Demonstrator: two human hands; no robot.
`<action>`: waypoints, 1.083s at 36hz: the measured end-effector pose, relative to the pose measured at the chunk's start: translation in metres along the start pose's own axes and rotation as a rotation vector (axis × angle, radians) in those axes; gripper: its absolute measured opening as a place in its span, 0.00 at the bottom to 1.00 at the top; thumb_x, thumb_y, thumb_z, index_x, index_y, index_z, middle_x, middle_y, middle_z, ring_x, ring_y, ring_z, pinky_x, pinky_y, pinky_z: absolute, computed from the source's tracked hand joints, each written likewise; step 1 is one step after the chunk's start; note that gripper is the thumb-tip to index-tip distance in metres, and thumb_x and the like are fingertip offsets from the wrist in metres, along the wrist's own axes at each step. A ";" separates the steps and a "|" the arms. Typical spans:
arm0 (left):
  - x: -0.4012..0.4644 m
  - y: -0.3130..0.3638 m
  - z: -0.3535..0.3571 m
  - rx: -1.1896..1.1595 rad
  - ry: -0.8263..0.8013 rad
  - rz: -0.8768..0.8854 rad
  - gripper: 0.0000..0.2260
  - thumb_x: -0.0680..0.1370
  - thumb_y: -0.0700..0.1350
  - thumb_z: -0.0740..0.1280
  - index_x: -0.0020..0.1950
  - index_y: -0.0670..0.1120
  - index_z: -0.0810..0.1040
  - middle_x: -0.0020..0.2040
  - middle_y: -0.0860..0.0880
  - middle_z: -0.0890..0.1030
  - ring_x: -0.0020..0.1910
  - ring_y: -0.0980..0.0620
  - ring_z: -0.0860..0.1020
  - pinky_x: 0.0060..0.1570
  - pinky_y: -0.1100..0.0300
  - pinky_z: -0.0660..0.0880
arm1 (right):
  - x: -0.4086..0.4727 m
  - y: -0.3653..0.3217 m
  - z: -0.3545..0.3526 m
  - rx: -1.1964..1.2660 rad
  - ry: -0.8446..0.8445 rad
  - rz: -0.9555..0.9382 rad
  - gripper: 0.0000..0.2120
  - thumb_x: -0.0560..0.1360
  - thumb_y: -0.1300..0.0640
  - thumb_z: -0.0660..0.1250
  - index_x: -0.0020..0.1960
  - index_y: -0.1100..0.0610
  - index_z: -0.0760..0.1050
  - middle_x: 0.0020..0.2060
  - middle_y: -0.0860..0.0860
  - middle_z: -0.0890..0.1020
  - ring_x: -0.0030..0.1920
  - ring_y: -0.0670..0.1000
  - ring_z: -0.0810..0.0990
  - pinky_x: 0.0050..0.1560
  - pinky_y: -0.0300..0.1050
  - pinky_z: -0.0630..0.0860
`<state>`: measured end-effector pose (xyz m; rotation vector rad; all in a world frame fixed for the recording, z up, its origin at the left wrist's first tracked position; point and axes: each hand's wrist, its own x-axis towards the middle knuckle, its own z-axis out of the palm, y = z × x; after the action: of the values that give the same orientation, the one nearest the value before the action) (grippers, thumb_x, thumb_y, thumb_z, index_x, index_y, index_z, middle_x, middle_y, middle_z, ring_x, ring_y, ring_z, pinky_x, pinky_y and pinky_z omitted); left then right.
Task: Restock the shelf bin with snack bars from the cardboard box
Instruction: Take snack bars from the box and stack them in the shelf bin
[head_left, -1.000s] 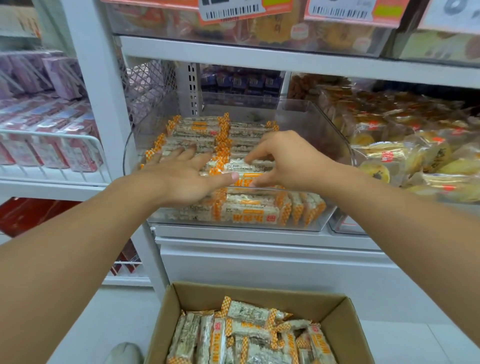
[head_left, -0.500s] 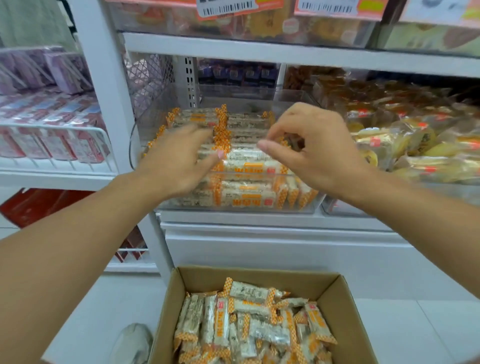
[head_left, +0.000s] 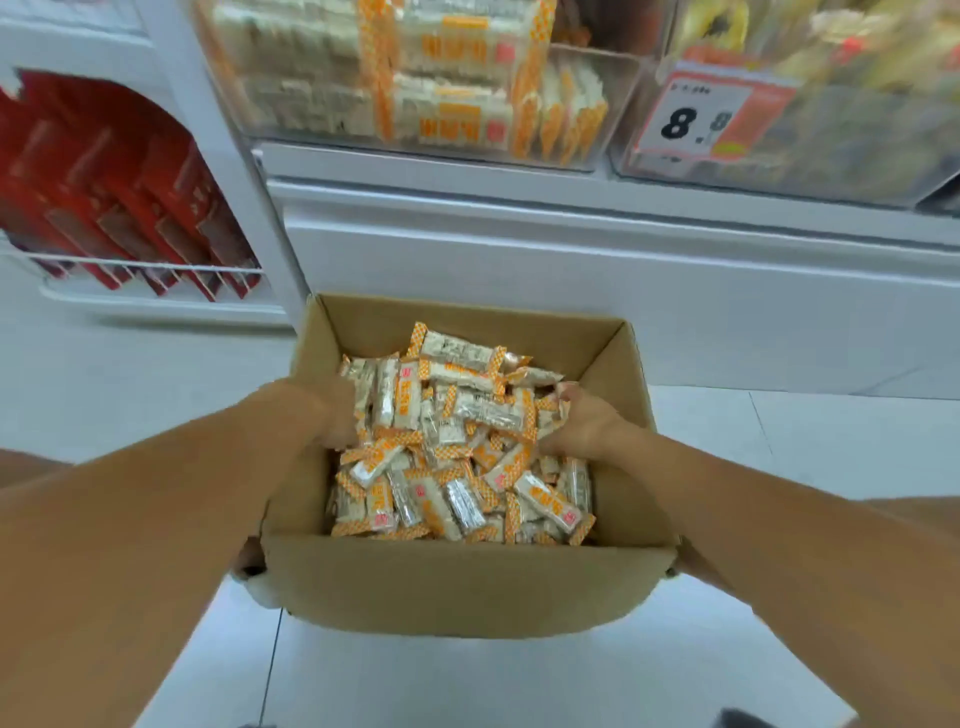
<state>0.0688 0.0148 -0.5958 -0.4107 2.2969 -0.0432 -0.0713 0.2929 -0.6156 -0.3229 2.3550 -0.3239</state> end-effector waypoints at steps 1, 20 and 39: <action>0.000 0.006 0.013 -0.130 0.034 -0.090 0.25 0.74 0.61 0.67 0.66 0.49 0.73 0.64 0.50 0.77 0.63 0.45 0.75 0.62 0.49 0.71 | 0.000 0.007 0.014 0.005 0.004 0.027 0.54 0.65 0.49 0.82 0.81 0.52 0.53 0.77 0.58 0.61 0.69 0.57 0.73 0.63 0.47 0.75; 0.060 0.037 0.048 -0.472 0.233 -0.264 0.52 0.73 0.63 0.72 0.81 0.39 0.45 0.77 0.36 0.59 0.75 0.38 0.59 0.72 0.49 0.62 | 0.060 0.022 0.045 -0.233 0.153 0.120 0.30 0.78 0.58 0.64 0.78 0.52 0.60 0.75 0.64 0.57 0.62 0.66 0.76 0.60 0.54 0.75; 0.011 0.033 0.004 -2.123 0.052 -0.162 0.10 0.78 0.36 0.55 0.55 0.38 0.74 0.42 0.41 0.81 0.36 0.46 0.80 0.34 0.56 0.78 | -0.032 -0.066 -0.109 0.322 -0.497 -0.182 0.21 0.74 0.56 0.74 0.61 0.68 0.77 0.51 0.66 0.83 0.42 0.54 0.82 0.33 0.38 0.79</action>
<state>0.0549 0.0431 -0.6117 -1.4836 1.3911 2.3181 -0.1154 0.2565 -0.4974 -0.4084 1.7579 -0.6233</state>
